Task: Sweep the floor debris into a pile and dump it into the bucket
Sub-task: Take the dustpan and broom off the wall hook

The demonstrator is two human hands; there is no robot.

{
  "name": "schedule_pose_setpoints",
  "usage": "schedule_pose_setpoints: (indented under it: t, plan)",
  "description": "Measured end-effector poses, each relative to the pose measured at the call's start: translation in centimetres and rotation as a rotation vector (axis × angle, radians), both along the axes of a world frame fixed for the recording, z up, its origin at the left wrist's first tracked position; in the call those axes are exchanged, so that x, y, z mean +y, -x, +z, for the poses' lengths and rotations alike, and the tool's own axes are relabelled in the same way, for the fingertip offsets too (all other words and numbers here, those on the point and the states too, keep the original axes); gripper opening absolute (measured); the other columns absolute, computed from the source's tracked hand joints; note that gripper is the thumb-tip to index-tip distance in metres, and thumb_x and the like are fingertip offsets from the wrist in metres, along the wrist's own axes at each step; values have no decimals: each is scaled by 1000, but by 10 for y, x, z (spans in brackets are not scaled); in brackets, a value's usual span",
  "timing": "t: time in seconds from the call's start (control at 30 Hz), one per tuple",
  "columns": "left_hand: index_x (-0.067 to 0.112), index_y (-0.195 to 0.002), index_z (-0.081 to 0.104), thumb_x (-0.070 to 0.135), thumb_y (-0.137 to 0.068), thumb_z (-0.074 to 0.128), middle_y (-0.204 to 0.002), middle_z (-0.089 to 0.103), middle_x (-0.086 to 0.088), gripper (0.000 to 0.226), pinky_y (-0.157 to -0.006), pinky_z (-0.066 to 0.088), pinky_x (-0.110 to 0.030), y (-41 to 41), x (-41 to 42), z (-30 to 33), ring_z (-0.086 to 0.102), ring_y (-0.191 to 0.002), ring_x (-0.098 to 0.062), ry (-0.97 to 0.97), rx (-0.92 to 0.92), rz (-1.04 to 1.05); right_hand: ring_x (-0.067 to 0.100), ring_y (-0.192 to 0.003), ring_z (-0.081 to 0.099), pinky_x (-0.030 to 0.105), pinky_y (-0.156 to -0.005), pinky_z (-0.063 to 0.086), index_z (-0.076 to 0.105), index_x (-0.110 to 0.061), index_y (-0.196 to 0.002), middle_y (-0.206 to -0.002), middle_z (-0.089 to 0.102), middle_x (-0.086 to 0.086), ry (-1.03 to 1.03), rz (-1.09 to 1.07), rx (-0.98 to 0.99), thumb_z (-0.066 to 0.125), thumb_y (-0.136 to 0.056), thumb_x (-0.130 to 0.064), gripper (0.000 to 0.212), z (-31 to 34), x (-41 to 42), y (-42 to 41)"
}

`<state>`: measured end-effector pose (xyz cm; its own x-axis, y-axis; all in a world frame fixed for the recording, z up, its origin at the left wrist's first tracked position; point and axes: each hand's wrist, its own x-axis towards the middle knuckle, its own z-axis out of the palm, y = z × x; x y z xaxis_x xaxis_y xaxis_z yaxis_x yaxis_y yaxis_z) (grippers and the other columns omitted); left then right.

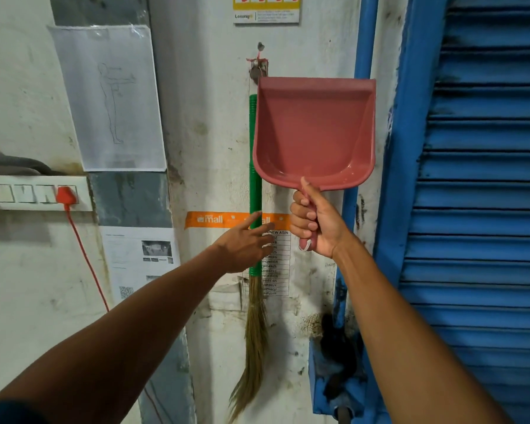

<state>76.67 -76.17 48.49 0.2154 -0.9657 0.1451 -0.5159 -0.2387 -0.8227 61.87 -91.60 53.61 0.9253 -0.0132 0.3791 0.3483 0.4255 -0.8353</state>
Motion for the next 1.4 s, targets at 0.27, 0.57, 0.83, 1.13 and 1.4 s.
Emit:
schedule_pose_setpoints:
  t: [0.27,0.57,0.83,1.13,1.4]
  plan:
    - [45,-129,64,42,-92,72,-142,60,11,38,-117,-11,-75,1,-9,-3,15,-157,-37,-227,-125,177,4,-40,28,20,-38,29,49,-22,-75,-51,31,-10,-15,-107,-2,59,-103,-50,41,-17,5,-7]
    - [41,-115,71,40,-96,67,-123,68,8,20,-119,-5,-74,-10,1,22,43,-142,-33,-279,-235,60,4,-40,26,20,-38,27,48,-22,-75,-53,29,-9,-2,-157,-1,58,-104,-49,41,-17,23,3]
    - [47,-117,69,45,-97,64,-122,67,9,20,-119,12,-68,8,25,79,59,-123,-31,-203,-303,7,4,-40,27,20,-38,27,47,-22,-75,-53,29,-9,-17,-212,-35,62,-102,-41,36,-4,52,20]
    - [65,-116,63,65,-94,55,-105,64,29,23,-117,22,-38,14,38,110,50,-123,-4,-127,-256,79,4,-40,25,20,-36,29,46,-21,-75,-54,28,-8,-21,-253,-35,58,-105,-34,35,-3,91,45]
    - [46,-139,57,50,-101,52,-126,64,22,38,-126,9,-49,26,35,147,53,-134,-10,-3,-329,44,4,-39,26,21,-36,31,48,-21,-75,-54,29,-8,-47,-265,-4,60,-104,-36,34,-25,91,64]
